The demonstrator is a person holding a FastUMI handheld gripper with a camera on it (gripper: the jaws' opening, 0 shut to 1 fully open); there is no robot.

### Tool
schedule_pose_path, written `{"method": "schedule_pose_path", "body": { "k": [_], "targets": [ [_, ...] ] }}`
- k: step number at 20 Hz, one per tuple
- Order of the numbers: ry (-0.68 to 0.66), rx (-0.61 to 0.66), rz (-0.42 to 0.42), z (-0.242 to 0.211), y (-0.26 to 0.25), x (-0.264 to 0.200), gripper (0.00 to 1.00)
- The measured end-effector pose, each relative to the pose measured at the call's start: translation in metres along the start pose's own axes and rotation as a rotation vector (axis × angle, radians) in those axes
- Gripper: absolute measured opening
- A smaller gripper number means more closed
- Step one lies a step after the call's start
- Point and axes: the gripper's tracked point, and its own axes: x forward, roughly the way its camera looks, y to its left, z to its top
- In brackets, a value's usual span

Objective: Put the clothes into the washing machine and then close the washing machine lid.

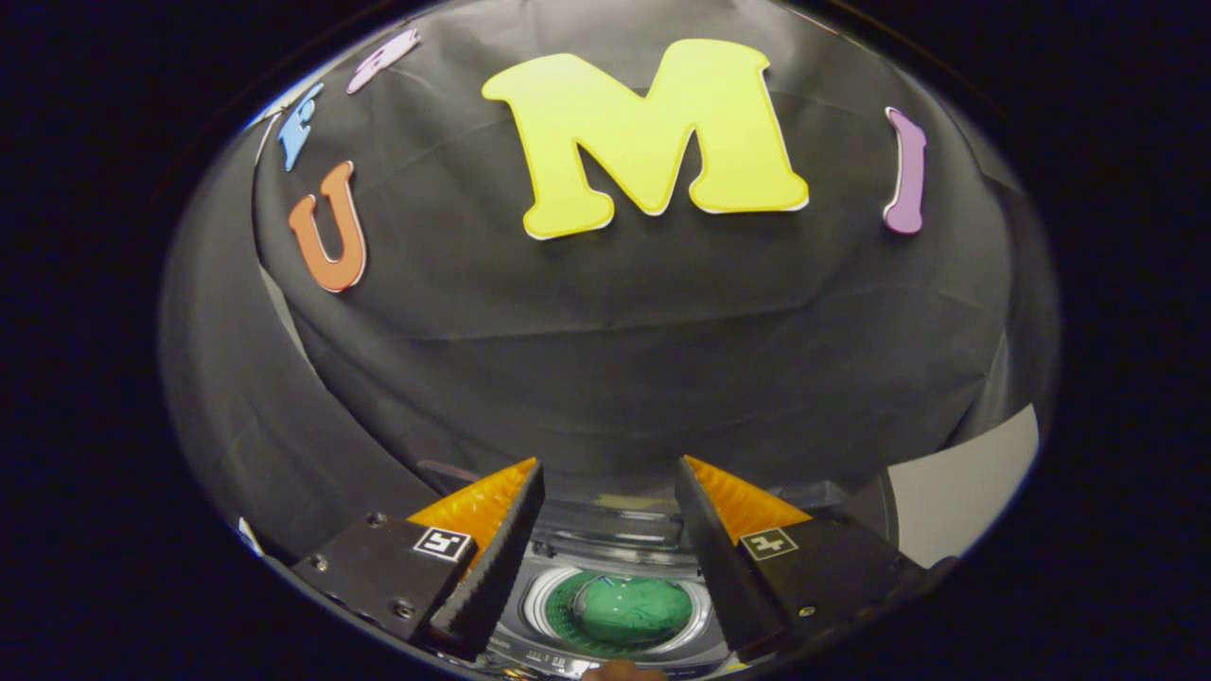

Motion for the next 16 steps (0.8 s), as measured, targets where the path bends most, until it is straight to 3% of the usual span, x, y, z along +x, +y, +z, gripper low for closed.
{"method": "schedule_pose_path", "body": {
  "k": [7,16],
  "targets": [
    [0.065,0.010,-0.010,-0.004,0.002,0.068,0.89],
    [0.143,0.036,-0.057,-0.024,-0.011,0.098,0.89]
  ]
}}
